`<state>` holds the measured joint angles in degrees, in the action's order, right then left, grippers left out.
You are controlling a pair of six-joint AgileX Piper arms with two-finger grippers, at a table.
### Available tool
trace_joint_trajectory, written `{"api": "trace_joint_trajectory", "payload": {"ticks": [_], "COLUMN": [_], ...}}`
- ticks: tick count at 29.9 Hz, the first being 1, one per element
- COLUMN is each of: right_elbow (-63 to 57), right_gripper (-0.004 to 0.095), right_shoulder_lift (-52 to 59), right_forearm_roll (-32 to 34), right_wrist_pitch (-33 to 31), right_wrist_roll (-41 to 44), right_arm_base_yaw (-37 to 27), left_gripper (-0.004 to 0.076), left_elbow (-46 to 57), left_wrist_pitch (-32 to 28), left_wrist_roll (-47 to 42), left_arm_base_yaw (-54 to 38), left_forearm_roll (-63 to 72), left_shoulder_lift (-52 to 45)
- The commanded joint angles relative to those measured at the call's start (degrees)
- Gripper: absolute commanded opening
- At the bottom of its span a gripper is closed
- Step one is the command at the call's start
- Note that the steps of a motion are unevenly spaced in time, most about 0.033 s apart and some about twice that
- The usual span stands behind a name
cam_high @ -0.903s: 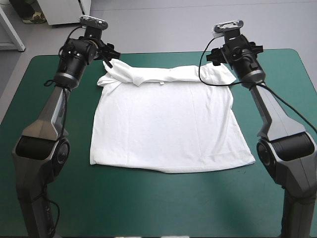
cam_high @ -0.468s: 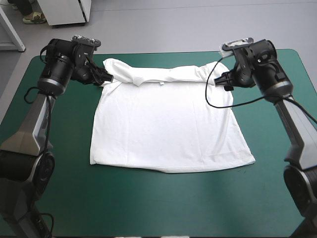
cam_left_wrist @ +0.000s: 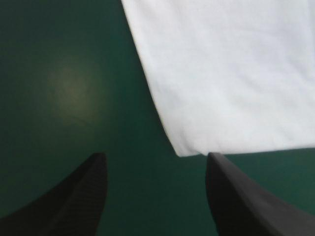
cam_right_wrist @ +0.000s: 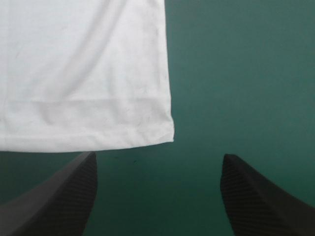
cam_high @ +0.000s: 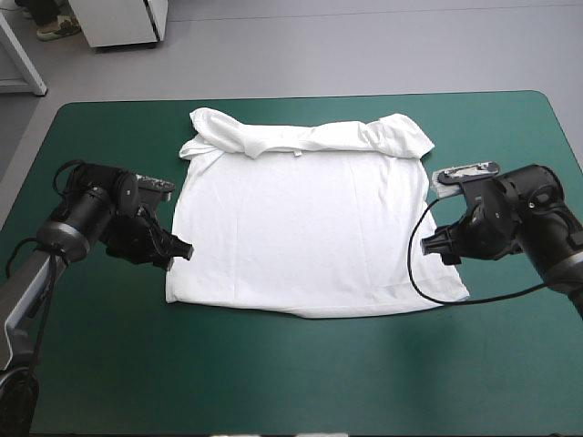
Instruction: Fold the cloth
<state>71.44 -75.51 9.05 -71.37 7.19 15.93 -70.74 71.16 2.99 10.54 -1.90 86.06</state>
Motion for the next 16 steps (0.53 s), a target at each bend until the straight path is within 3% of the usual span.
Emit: {"api": "trace_joint_trajectory", "payload": {"ticks": [1, 9, 16], "right_elbow": [-1.5, -4.9, -7.5], "right_gripper": [0.0656, 0.0656, 0.0656], "right_shoulder_lift": [2.0, 1.9, 1.9], "right_forearm_roll": [-0.6, -0.3, 0.1], "right_wrist_pitch": [1.6, 1.6, 2.8], "right_wrist_roll": [0.0, 2.1, 5.4], "right_arm_base_yaw": [-0.3, -0.3, -0.3], "left_gripper": [0.0427, 0.0427, 0.0426], "left_elbow": [1.4, 3.4, 12.9], "left_wrist_pitch": [-1.3, -5.3, -15.9], "left_wrist_roll": [-0.1, -1.0, -3.4], "left_arm_base_yaw": [-2.0, -3.6, -3.0], "left_forearm_roll": [2.9, 9.1, 11.7], "left_shoulder_lift": [-1.0, 4.1, 4.6]}}
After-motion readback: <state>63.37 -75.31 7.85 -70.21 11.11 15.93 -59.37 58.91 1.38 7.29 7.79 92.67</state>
